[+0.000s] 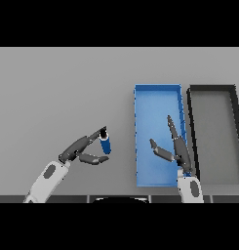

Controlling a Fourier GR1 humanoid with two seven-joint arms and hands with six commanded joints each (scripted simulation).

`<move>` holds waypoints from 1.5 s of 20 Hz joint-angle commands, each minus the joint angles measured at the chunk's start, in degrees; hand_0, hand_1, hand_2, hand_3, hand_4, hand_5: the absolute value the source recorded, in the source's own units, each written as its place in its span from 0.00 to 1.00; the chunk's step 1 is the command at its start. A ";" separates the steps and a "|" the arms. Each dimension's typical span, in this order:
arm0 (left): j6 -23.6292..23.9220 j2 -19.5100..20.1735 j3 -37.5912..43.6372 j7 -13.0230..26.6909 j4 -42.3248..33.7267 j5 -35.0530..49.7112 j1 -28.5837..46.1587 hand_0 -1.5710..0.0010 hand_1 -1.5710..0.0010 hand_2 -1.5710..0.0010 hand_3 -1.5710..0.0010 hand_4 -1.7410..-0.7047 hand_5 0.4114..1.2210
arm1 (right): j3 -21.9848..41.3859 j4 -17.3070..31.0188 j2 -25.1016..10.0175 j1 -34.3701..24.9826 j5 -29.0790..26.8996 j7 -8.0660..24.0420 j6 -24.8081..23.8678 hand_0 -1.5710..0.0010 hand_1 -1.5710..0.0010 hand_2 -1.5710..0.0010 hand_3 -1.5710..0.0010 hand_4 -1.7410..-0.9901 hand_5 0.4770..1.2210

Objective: Pick up the blue pipe and place it into the blue bin.

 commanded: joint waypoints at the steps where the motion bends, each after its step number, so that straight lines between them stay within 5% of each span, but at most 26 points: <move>1: 0.50 -1.62 -0.98 -0.31 1.56 -1.50 -0.98 1.00 1.00 1.00 1.00 0.55 0.07 | -0.11 -0.15 -0.02 -0.17 0.06 0.54 -0.16 1.00 1.00 1.00 1.00 0.71 0.18; 4: 0.74 -2.93 -1.63 -1.34 4.23 -3.48 -3.01 1.00 1.00 1.00 1.00 0.59 0.06 | -0.33 0.36 0.03 -0.24 -0.21 0.08 -0.11 1.00 1.00 1.00 1.00 0.72 0.17; 8: -0.03 -7.11 -1.42 -3.46 6.81 -1.40 -4.38 1.00 1.00 1.00 1.00 0.51 0.15 | -1.14 0.88 -0.16 -0.87 -1.09 0.87 0.01 1.00 1.00 1.00 1.00 0.71 0.17; 11: 0.63 -8.42 -0.52 -4.66 8.05 -0.52 -4.48 0.98 0.91 0.86 0.93 0.43 0.25 | -0.47 -0.17 -0.02 0.05 -0.57 0.24 0.00 1.00 1.00 1.00 1.00 0.73 0.17; 12: 1.35 -9.33 -0.65 -3.84 7.78 -0.54 -4.81 0.94 0.83 0.77 0.86 0.41 0.30 | -0.95 0.28 0.00 -0.60 -1.14 1.07 0.07 1.00 1.00 1.00 1.00 0.72 0.17; 15: 1.76 -10.92 -0.49 -3.51 9.05 0.11 -4.61 0.54 0.45 0.43 0.44 0.26 0.64 | -1.33 0.12 -0.62 0.54 -1.67 -0.36 0.57 1.00 1.00 1.00 1.00 0.72 0.17; 18: 0.87 -11.05 -2.29 -7.03 9.31 -1.13 -4.69 0.28 0.23 0.22 0.25 0.14 0.82 | -1.23 0.00 -0.39 -0.11 -1.79 0.37 0.55 1.00 1.00 1.00 1.00 0.72 0.17; 23: 3.63 -11.38 -3.06 -8.31 6.10 -1.61 -3.44 0.09 0.08 0.07 0.12 0.05 0.94 | -1.26 0.44 -0.63 -0.42 -1.60 0.62 0.67 1.00 1.00 1.00 1.00 0.74 0.17; 30: 4.16 -12.35 -3.05 -6.82 -2.45 0.83 -4.99 0.02 0.02 0.02 0.07 0.01 0.99 | -1.36 0.12 -1.29 -0.25 -0.76 -0.30 0.38 1.00 1.00 1.00 1.00 0.77 0.17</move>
